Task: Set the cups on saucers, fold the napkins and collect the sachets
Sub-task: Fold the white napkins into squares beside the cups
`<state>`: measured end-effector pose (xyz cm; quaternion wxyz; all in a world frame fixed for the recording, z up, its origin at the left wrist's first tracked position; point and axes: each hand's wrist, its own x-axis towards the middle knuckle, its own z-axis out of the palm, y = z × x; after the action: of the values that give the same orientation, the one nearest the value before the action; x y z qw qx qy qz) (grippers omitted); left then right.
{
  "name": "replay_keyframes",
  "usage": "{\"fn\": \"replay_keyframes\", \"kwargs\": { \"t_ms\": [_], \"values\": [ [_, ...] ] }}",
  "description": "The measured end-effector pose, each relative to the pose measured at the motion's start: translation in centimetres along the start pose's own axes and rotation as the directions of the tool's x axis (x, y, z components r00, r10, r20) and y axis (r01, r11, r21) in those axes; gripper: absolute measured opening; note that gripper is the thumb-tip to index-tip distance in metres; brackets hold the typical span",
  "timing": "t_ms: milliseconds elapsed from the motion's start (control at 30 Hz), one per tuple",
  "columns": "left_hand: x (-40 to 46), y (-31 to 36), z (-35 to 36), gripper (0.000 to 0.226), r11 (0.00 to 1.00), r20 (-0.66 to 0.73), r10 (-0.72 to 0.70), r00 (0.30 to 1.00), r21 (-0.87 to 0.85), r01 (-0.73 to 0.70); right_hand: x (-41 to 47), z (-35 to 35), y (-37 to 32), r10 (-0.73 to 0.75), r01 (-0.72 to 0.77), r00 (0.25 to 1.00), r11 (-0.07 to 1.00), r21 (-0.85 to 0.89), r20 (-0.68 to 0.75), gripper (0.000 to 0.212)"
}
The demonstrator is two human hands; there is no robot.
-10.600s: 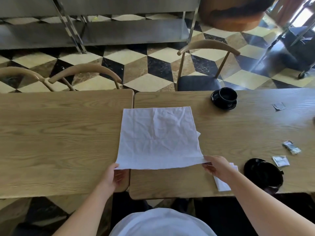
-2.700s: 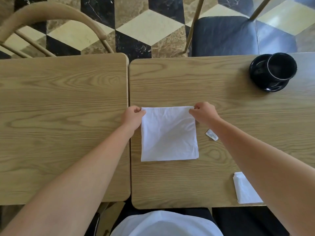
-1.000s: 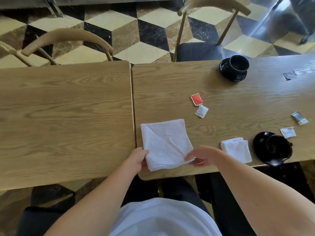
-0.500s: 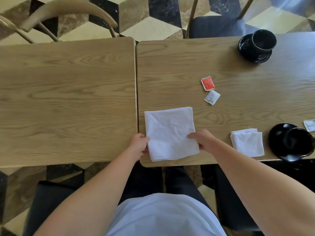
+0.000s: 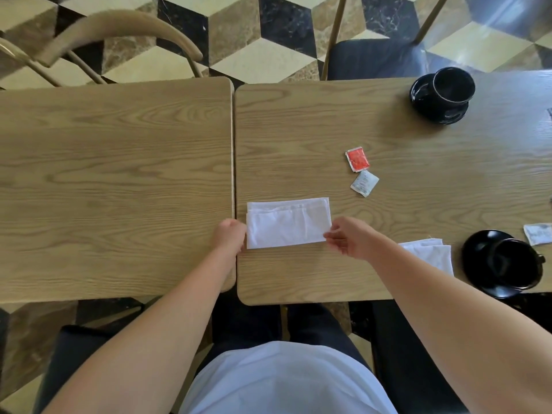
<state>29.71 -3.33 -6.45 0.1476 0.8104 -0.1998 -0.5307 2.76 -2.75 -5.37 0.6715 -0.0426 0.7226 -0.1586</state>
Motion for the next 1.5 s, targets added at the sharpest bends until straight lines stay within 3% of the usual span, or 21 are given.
{"fn": "replay_keyframes", "kwargs": {
  "t_ms": [67, 133, 300, 600, 667, 700, 767, 833, 900, 967, 1000, 1033, 1067, 1133, 1233, 1333, 1400, 1500],
  "values": [
    [0.1, -0.1, 0.2, 0.015, 0.988, 0.052, 0.117, 0.992, 0.098, -0.122, 0.1, 0.0, -0.1, -0.045, 0.039, 0.998, 0.985, -0.166, -0.035, 0.008],
    [0.3, -0.2, 0.3, 0.018, 0.979, 0.076, 0.141, 0.987, 0.139, -0.150, 0.5, -0.2, 0.0, -0.094, 0.075, 0.994, 0.959, -0.273, -0.058, 0.011],
    [0.8, 0.7, 0.9, 0.015, 0.935, 0.000, 0.312, 0.950, 0.177, -0.307, 0.9, -0.5, 0.0, -0.207, 0.168, 0.977, 0.902, -0.398, -0.056, 0.017],
    [4.1, 2.4, 2.8, 0.034, 0.924, -0.073, 0.267, 0.961, 0.301, -0.234, 2.4, -0.4, -0.9, -0.303, 0.200, 0.949, 0.793, -0.576, -0.088, 0.024],
    [4.2, 2.2, 3.1, 0.033, 0.927, -0.106, 0.261, 0.959, 0.305, -0.219, 2.7, 0.0, -0.7, -0.454, 0.225, 0.880, 0.658, -0.718, -0.141, 0.026],
    [4.0, 2.3, 3.2, 0.032, 0.932, -0.138, 0.260, 0.956, 0.296, -0.211, 2.8, 0.2, -0.6, -0.574, 0.250, 0.805, 0.558, -0.792, -0.151, 0.028],
    [3.0, 2.2, 3.1, 0.032, 0.934, -0.258, 0.292, 0.921, 0.285, -0.216, 2.9, 0.9, -0.8, -0.777, 0.339, 0.629, 0.315, -0.886, -0.036, 0.036],
    [1.2, 1.6, 3.1, 0.035, 0.933, -0.342, 0.332, 0.879, 0.254, -0.253, 3.0, 1.7, -1.6, -0.844, 0.401, 0.519, 0.098, -0.911, 0.137, 0.045],
    [-1.1, 0.2, 4.0, 0.036, 0.962, -0.282, 0.260, 0.924, 0.153, -0.224, 3.2, 2.5, -2.6, -0.822, 0.394, 0.514, -0.030, -0.919, 0.247, 0.049],
    [-3.5, -0.8, 5.5, 0.038, 1.000, -0.089, 0.016, 0.996, -0.011, -0.017, 3.5, 3.3, -3.4, -0.759, 0.363, 0.581, -0.082, -0.928, 0.294, 0.048],
    [-4.4, -1.0, 6.4, 0.040, 0.984, 0.065, -0.143, 0.988, -0.095, 0.148, 3.7, 3.6, -3.7, -0.727, 0.341, 0.625, -0.074, -0.937, 0.285, 0.047],
    [-5.0, -1.1, 7.2, 0.043, 0.933, 0.239, -0.268, 0.933, -0.178, 0.314, 3.8, 3.8, -3.9, -0.699, 0.316, 0.670, -0.036, -0.948, 0.250, 0.046],
    [-5.3, -1.0, 8.0, 0.046, 0.858, 0.390, -0.331, 0.859, -0.255, 0.446, 3.9, 3.9, -4.1, -0.675, 0.288, 0.710, 0.020, -0.957, 0.200, 0.046],
    [-5.5, -1.0, 9.2, 0.048, 0.709, 0.542, -0.341, 0.768, -0.389, 0.589, 3.9, 3.8, -4.2, -0.641, 0.244, 0.757, 0.095, -0.965, 0.128, 0.045],
    [-5.9, -0.8, 9.8, 0.042, 0.601, 0.575, -0.294, 0.763, -0.510, 0.616, 3.3, 2.9, -4.0, -0.641, 0.234, 0.759, 0.108, -0.966, 0.112, 0.038],
    [-6.2, -0.4, 9.7, 0.023, 0.603, 0.576, -0.234, 0.783, -0.546, 0.581, 2.1, 2.2, -4.3, -0.578, 0.251, 0.806, 0.140, -0.958, 0.127, 0.025],
    [-6.5, -0.1, 9.3, 0.017, 0.646, 0.550, -0.203, 0.810, -0.546, 0.533, 1.1, 1.9, -4.6, -0.469, 0.271, 0.874, 0.258, -0.927, 0.125, 0.029],
    [-6.7, 0.5, 8.3, 0.014, 0.696, 0.518, -0.194, 0.833, -0.526, 0.489, -0.1, 1.1, -4.7, -0.329, 0.266, 0.942, 0.597, -0.757, 0.071, 0.024]
  ]
}}
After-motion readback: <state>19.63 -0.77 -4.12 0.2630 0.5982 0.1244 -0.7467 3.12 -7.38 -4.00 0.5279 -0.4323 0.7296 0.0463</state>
